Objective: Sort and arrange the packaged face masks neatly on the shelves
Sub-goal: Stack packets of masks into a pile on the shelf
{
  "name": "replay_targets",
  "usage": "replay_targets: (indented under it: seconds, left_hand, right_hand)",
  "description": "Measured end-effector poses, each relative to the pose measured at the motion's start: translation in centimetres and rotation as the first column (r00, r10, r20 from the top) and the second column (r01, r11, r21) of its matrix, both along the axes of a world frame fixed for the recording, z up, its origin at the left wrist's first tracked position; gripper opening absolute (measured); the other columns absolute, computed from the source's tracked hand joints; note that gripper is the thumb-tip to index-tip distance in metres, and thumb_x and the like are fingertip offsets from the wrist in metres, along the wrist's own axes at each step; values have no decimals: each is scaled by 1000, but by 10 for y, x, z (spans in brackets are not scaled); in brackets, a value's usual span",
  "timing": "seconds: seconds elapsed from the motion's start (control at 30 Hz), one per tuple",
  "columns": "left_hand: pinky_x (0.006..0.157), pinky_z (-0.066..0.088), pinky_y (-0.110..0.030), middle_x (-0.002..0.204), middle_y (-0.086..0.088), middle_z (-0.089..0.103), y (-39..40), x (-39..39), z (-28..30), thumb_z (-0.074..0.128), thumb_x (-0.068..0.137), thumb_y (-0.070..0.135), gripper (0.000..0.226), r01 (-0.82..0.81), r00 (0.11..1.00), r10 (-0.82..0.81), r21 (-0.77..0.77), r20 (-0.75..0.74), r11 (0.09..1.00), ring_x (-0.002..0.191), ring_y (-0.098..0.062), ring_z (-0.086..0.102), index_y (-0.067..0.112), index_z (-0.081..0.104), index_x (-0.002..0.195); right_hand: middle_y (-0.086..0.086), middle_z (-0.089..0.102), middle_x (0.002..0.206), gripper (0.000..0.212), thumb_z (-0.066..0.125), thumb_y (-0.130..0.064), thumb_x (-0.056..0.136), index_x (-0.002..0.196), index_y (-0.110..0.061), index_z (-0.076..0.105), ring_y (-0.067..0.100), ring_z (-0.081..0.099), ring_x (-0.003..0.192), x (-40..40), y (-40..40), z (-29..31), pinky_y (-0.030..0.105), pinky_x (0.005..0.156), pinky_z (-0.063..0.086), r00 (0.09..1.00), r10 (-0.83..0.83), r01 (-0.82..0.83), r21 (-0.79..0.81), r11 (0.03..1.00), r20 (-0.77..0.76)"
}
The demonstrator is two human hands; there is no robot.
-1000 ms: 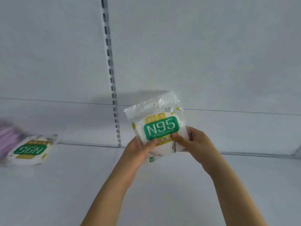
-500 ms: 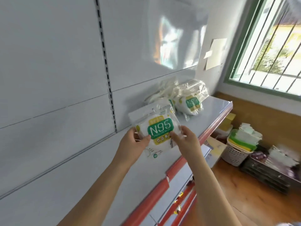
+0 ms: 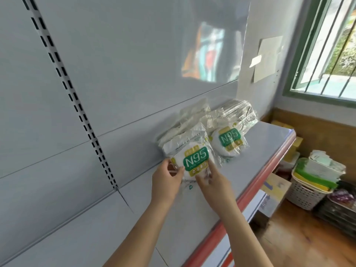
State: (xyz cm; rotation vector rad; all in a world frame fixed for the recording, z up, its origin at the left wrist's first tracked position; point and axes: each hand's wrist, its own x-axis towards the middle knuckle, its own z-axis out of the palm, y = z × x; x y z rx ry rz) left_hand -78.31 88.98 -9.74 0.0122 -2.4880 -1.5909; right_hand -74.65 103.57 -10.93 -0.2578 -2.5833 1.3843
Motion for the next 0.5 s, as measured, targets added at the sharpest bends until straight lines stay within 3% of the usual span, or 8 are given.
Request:
replay_targets:
  seconds: [0.1, 0.17, 0.3, 0.43, 0.5]
  left_hand:
    - [77, 51, -27, 97, 4, 70, 7, -11, -2, 71, 92, 28, 22, -61, 998, 61, -26, -16, 998, 90, -15, 66, 18, 63, 110]
    - [78, 49, -27, 101, 3, 69, 9, -13, -7, 69, 94, 31, 22, -104, 994, 104, -5, -32, 995, 94, -16, 65, 18, 62, 110]
    - [85, 55, -36, 104, 2, 70, 16, -18, -15, 67, 95, 33, 22, -111, 987, 110, -6, -114, 994, 98, -17, 67, 19, 61, 111]
    - [84, 56, -38, 111, 5, 65, 21, -28, -10, 66, 95, 40, 34, -155, 967, 129, -103, -220, 983, 100, -15, 65, 20, 61, 123]
    - [84, 56, -40, 115, 1, 62, 20, -33, -8, 69, 92, 39, 40, -218, 960, 194, -102, -202, 971, 103, -19, 64, 17, 59, 124]
  right_hand:
    - [-2, 48, 148, 55, 61, -32, 96, 148, -26, 44, 19, 50, 130, -8, 2, -4, 22, 98, 37, 999, 45, -43, 71, 997, -23]
    - [0, 48, 149, 50, 63, -34, 95, 143, -27, 51, 19, 48, 133, -14, 7, -9, 28, 107, 38, 997, 60, -56, 110, 992, -38]
    - [-3, 50, 148, 50, 61, -35, 96, 144, -25, 51, 16, 47, 134, -26, 13, -7, 24, 103, 36, 995, 87, -82, 96, 992, -48]
    - [-3, 46, 151, 72, 61, -38, 96, 157, -24, 25, 18, 48, 134, -34, 4, -3, 14, 87, 32, 989, 149, -146, 77, 986, -27]
    - [-1, 45, 152, 89, 63, -42, 94, 159, -30, 5, 21, 50, 132, -41, -1, -4, 22, 91, 39, 985, 174, -174, 58, 983, 8]
